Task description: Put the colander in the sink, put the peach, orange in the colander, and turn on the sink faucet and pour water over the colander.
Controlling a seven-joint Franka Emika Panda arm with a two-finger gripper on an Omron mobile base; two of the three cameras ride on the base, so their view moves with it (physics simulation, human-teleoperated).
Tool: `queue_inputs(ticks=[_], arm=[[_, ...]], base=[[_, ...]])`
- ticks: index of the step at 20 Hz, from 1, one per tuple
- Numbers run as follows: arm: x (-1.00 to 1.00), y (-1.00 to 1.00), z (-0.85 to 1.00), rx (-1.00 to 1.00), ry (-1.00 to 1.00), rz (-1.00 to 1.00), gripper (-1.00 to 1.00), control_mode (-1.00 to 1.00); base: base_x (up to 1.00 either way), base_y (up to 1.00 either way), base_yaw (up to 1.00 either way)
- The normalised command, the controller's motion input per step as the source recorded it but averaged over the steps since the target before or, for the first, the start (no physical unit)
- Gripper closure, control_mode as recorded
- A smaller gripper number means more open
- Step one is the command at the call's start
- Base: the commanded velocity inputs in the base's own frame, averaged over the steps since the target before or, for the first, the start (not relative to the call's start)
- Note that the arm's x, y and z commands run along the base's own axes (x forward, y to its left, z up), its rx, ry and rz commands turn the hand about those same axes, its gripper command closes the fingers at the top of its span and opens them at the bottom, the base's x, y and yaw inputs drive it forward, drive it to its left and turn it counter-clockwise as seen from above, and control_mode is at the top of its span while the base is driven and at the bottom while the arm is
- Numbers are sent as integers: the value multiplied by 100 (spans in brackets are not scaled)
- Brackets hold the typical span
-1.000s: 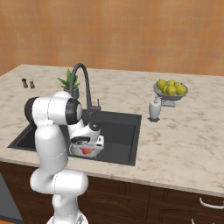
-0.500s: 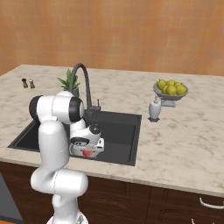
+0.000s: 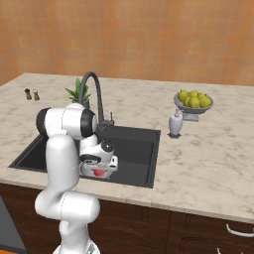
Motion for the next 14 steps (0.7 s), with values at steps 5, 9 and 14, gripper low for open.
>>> queue_inputs(ticks=[5,9,14], arm=[[13,6,5,0,3,0,-100,-100],[2,0,33,0,1,0,-100,-100],[0,0,36,0,0,0,-100,-100]], base=[[0,0,0],[0,0,0],[0,0,0]])
